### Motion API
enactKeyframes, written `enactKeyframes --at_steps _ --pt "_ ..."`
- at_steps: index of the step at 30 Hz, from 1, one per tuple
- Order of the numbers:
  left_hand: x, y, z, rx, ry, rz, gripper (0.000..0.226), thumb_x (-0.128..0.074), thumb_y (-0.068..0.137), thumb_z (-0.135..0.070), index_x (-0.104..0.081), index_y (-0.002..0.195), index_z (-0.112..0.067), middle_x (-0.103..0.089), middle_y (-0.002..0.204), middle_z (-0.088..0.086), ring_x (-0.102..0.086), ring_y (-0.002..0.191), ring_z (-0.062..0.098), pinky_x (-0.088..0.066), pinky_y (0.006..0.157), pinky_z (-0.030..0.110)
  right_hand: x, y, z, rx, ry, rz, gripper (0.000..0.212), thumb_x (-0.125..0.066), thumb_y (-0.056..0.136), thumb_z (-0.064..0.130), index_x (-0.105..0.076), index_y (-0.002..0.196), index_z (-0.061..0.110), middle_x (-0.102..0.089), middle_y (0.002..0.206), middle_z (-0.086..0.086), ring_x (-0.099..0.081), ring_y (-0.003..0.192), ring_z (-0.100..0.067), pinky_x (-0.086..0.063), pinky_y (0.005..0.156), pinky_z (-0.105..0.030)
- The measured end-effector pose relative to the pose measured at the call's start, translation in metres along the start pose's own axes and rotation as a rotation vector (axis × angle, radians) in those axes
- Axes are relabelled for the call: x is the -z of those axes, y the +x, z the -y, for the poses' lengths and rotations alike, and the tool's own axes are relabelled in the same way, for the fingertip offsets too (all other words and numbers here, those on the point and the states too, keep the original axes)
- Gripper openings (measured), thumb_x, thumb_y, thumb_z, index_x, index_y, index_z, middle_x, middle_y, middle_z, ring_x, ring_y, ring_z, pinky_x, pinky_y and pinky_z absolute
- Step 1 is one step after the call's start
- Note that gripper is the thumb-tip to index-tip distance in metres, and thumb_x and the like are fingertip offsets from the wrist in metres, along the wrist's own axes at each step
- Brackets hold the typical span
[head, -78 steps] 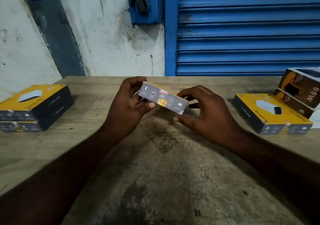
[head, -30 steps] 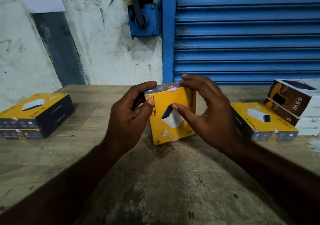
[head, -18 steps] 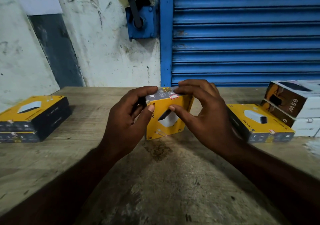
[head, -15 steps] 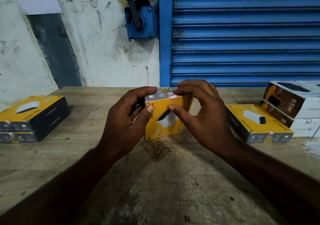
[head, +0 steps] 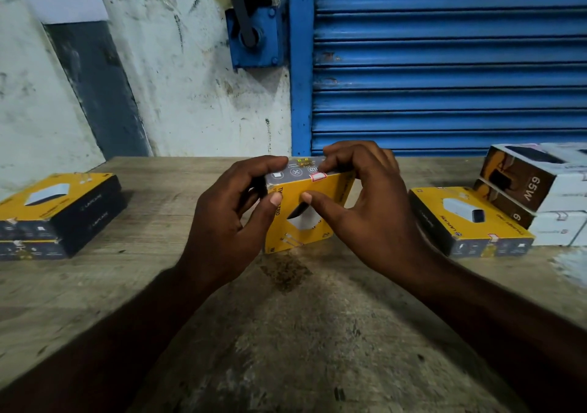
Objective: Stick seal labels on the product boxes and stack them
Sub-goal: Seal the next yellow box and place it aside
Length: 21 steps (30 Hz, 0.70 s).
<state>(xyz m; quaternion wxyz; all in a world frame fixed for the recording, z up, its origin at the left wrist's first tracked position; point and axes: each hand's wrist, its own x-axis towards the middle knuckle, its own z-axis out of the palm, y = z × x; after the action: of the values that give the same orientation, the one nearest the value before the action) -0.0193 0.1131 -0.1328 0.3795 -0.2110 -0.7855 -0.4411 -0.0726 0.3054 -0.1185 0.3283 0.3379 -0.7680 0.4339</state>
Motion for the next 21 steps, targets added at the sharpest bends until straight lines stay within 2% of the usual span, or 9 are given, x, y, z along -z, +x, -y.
enactKeyframes --at_steps 2,5,7,9,13,21 --pt "-0.001 0.000 0.000 -0.007 -0.012 0.001 0.037 -0.058 0.096 -0.009 -0.055 0.132 -0.014 -0.061 0.132 0.005 -0.059 0.125 0.019 -0.053 0.100 0.033 0.001 0.000 0.001 0.037 -0.040 0.008 0.036 -0.078 0.078 0.037 -0.065 0.108 0.023 -0.060 0.121 0.006 -0.047 0.116 -0.012 -0.033 0.094 -0.013" --pt "-0.002 0.000 0.000 -0.017 -0.009 0.010 0.038 -0.058 0.095 -0.008 -0.056 0.133 -0.009 -0.061 0.131 0.007 -0.059 0.125 0.021 -0.053 0.101 0.035 0.002 0.001 -0.002 0.138 -0.094 0.030 0.030 -0.078 0.083 0.033 -0.069 0.111 0.024 -0.060 0.128 0.004 -0.048 0.124 -0.015 -0.039 0.099 -0.031" --pt "-0.003 -0.001 0.000 -0.022 -0.007 0.009 0.038 -0.058 0.095 -0.007 -0.056 0.133 -0.007 -0.061 0.131 0.008 -0.060 0.125 0.020 -0.052 0.101 0.034 0.003 0.002 -0.004 0.173 -0.073 0.055 0.028 -0.078 0.084 0.027 -0.070 0.111 0.022 -0.062 0.127 0.004 -0.052 0.123 -0.017 -0.043 0.098 -0.042" --pt "-0.002 0.000 0.000 -0.027 -0.005 0.009 0.037 -0.058 0.095 -0.006 -0.056 0.133 -0.007 -0.061 0.130 0.008 -0.060 0.124 0.019 -0.052 0.102 0.031 0.003 0.003 -0.005 0.191 -0.055 0.074 0.028 -0.079 0.084 0.024 -0.070 0.111 0.020 -0.064 0.124 0.003 -0.056 0.119 -0.020 -0.045 0.094 -0.047" --pt "-0.001 0.000 -0.001 -0.039 0.013 0.022 0.037 -0.057 0.096 -0.006 -0.055 0.133 -0.009 -0.061 0.130 0.007 -0.060 0.124 0.017 -0.051 0.101 0.028 0.008 0.010 -0.003 0.215 -0.050 0.150 0.026 -0.078 0.084 0.022 -0.068 0.108 0.019 -0.063 0.116 0.003 -0.055 0.112 -0.020 -0.046 0.090 -0.046" --pt "0.000 0.002 -0.003 -0.050 0.043 0.050 0.038 -0.056 0.097 -0.008 -0.053 0.134 -0.016 -0.060 0.131 0.001 -0.059 0.124 0.009 -0.049 0.100 0.023 0.017 0.027 -0.004 0.268 -0.105 0.286 0.028 -0.076 0.080 0.031 -0.063 0.102 0.020 -0.055 0.106 0.003 -0.048 0.102 -0.018 -0.038 0.082 -0.031"
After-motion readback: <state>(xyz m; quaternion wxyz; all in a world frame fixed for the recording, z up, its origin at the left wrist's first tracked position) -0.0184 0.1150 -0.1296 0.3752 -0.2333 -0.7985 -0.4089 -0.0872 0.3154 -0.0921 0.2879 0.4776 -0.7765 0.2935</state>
